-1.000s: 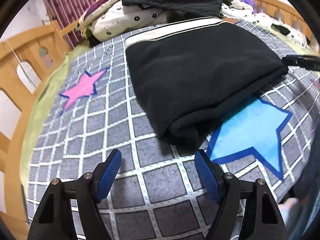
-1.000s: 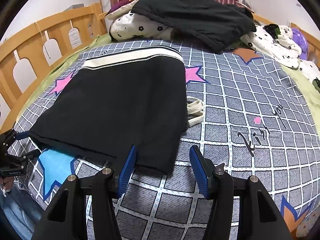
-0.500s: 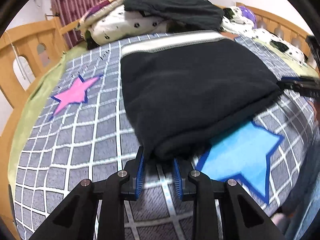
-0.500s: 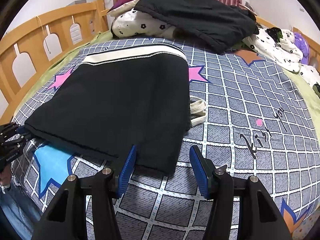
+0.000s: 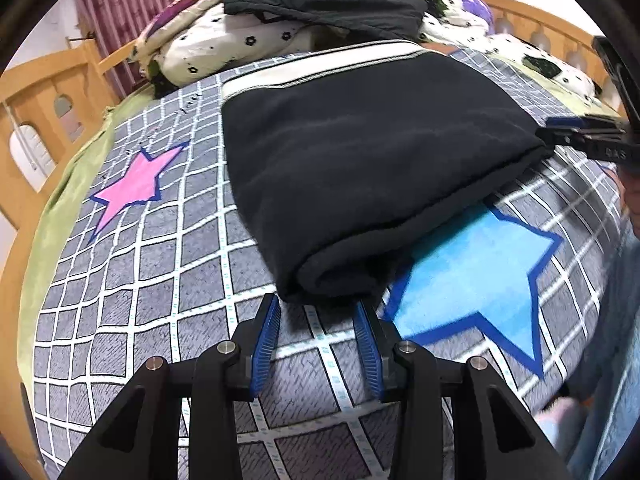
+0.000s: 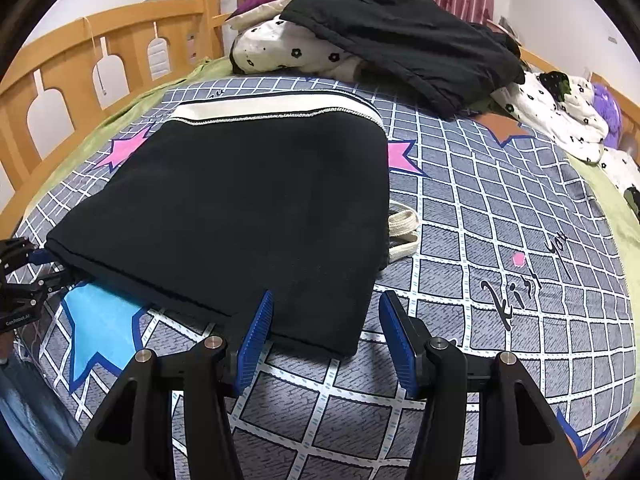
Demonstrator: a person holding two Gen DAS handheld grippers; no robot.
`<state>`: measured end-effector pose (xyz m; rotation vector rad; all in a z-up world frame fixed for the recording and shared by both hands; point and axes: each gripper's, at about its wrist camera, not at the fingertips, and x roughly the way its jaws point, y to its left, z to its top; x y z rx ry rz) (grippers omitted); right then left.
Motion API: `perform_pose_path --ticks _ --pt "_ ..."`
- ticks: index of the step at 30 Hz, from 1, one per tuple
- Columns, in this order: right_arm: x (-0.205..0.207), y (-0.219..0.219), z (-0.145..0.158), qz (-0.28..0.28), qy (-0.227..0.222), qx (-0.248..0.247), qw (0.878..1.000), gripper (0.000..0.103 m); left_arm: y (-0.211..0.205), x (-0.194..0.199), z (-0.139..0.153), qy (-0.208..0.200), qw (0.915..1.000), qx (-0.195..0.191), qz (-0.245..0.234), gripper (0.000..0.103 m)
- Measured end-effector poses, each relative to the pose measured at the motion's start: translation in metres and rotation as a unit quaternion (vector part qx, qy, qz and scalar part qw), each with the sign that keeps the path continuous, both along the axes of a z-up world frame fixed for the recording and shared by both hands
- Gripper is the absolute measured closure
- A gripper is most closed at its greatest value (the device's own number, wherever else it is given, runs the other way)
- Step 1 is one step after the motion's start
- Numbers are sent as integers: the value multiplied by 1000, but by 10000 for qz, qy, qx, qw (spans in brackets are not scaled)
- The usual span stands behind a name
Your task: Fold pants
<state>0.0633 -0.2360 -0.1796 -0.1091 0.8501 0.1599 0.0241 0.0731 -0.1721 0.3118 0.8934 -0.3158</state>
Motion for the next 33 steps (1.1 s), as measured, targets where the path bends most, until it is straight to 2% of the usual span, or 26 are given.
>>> perform_pose_path --ticks 1,3,5,7,14,17,19,22,23,26,27,30,33 --pt "-1 -1 0 -5 -7 -3 10000 48 2 -1 1 24 10000 -33 -32 66" --pt "-1 -3 1 -26 -15 -15 10000 48 4 -2 1 16 10000 -44 -4 54" --pt "-2 -5 1 -31 -24 -21 10000 48 3 -4 1 52 9999 -106 -72 50" --pt "-2 -5 2 -20 -39 -39 10000 48 -1 -7 2 15 9998 -35 -177 50" --pt "-4 -1 1 36 -91 -177 9998 48 -12 -12 0 -419 9972 592 -193 48" --pt "-5 0 1 44 -102 -195 9997 48 -15 -11 -2 -507 9956 766 -209 47" --pt "-5 1 1 54 -113 -216 9997 48 -16 -8 -1 -581 9955 740 -145 48" --pt "-4 2 0 60 -104 -218 9997 48 -15 -1 7 -733 9964 421 27 57" --pt "-3 1 -1 60 -98 -207 9997 48 -14 1 10 -782 9965 285 85 70" --pt "-1 -1 0 32 -107 -119 9999 48 -7 8 21 -841 9954 -226 393 82" --pt "-1 -2 0 23 -111 -71 9999 47 -5 10 20 -770 9953 -325 482 84" --pt "2 -4 -2 10 -70 63 10000 48 -4 11 11 -673 9960 -183 563 86" --pt "6 -1 -9 -14 61 -20 10000 48 2 12 -7 -224 9971 -210 698 86"
